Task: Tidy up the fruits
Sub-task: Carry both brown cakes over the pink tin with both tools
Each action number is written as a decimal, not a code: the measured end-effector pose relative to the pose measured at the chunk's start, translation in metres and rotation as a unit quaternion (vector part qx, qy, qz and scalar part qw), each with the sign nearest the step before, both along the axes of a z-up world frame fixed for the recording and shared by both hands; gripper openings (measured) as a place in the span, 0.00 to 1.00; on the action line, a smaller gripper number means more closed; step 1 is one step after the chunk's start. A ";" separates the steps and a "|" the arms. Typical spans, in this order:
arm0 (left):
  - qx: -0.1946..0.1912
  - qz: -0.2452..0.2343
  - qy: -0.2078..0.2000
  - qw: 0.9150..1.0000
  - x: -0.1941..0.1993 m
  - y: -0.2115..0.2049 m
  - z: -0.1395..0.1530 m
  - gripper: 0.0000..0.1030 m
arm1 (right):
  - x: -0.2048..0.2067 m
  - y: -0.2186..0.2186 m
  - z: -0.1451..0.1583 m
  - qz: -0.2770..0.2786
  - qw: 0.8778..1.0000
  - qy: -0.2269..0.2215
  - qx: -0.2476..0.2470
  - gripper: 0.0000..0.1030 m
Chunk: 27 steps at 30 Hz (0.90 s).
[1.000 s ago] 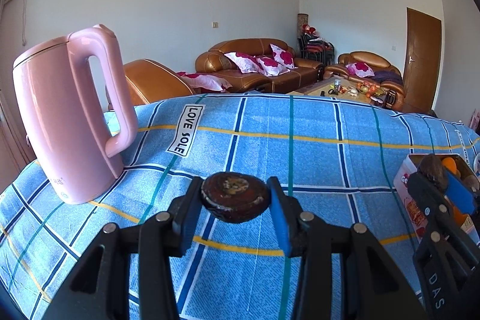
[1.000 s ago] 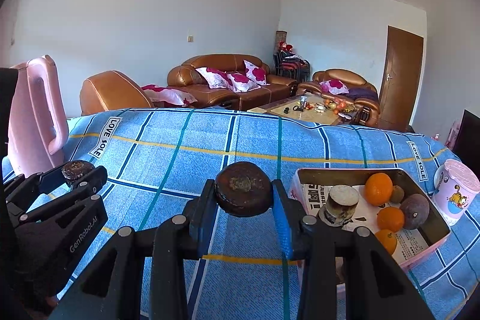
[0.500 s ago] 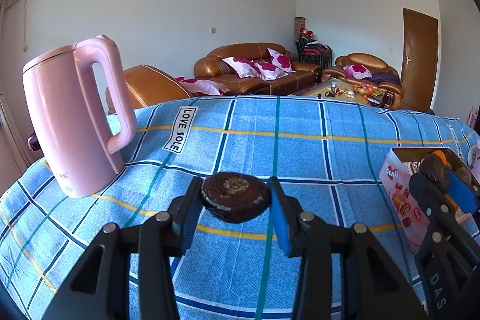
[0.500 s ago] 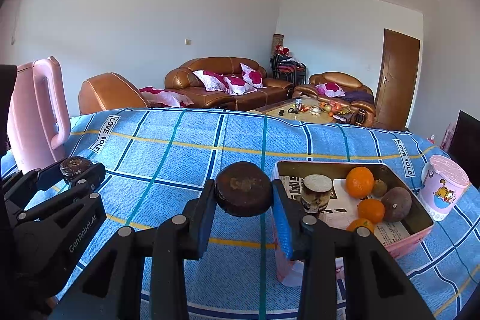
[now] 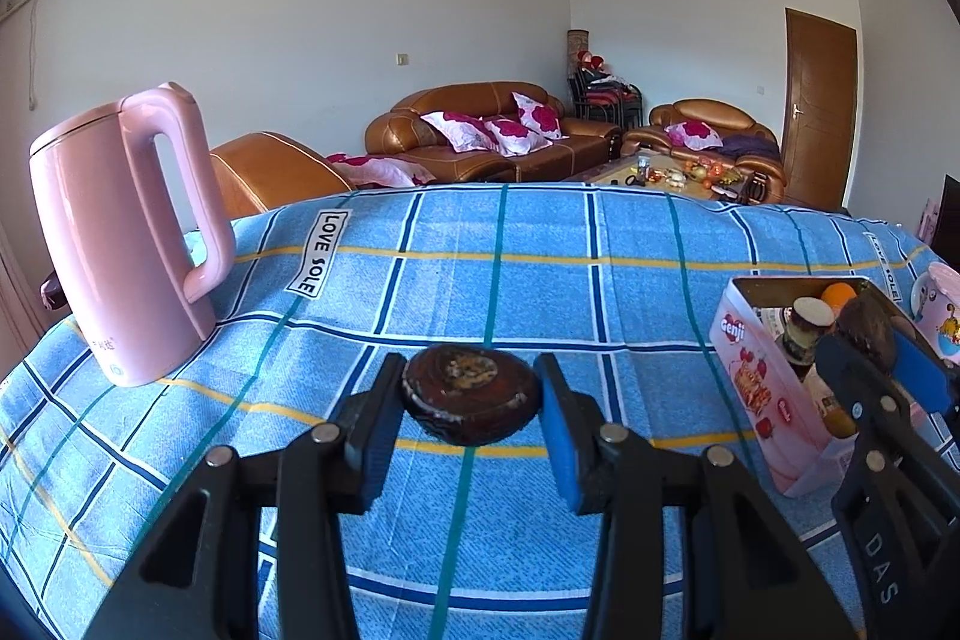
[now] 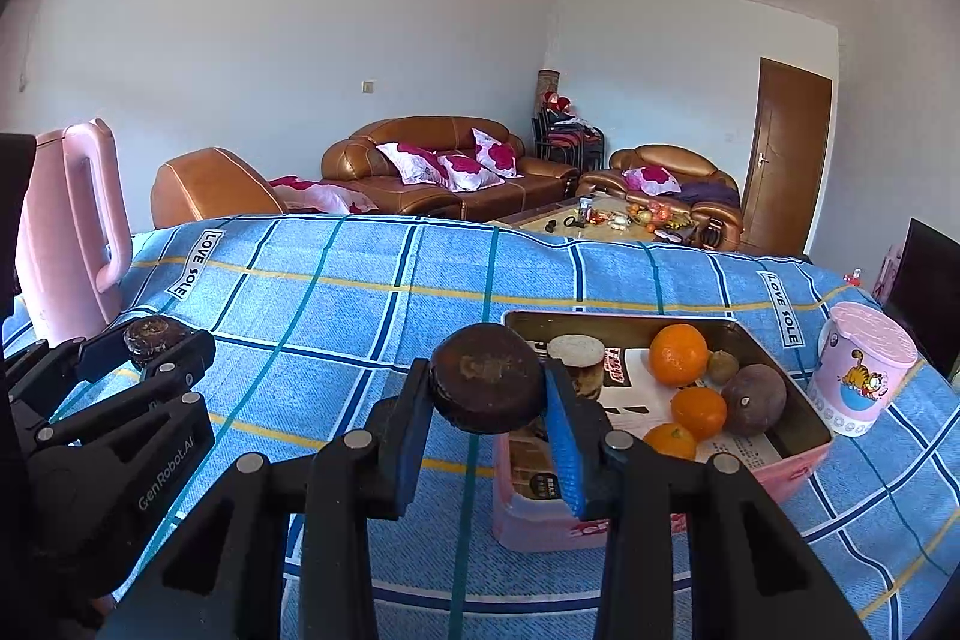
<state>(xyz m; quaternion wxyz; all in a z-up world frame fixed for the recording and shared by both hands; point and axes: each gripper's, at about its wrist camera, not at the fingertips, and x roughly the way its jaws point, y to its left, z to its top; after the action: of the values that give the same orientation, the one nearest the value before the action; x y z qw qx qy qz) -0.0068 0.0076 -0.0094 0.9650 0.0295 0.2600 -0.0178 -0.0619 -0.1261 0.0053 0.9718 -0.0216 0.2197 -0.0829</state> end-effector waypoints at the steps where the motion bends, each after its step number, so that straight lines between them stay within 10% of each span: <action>1: 0.000 -0.002 0.000 1.000 -0.001 -0.003 0.000 0.43 | -0.001 -0.002 0.000 -0.001 1.000 0.000 -0.001 0.38; 27: 0.010 -0.051 0.004 0.999 -0.014 -0.074 0.002 0.43 | -0.016 -0.074 0.005 -0.044 0.999 -0.015 -0.022 0.38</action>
<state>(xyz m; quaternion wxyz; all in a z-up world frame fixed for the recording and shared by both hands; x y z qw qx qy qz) -0.0208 -0.0663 -0.0078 0.9614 0.0524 0.2625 -0.0640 -0.0781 -0.2000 0.0105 0.9698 -0.0321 0.2036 -0.1306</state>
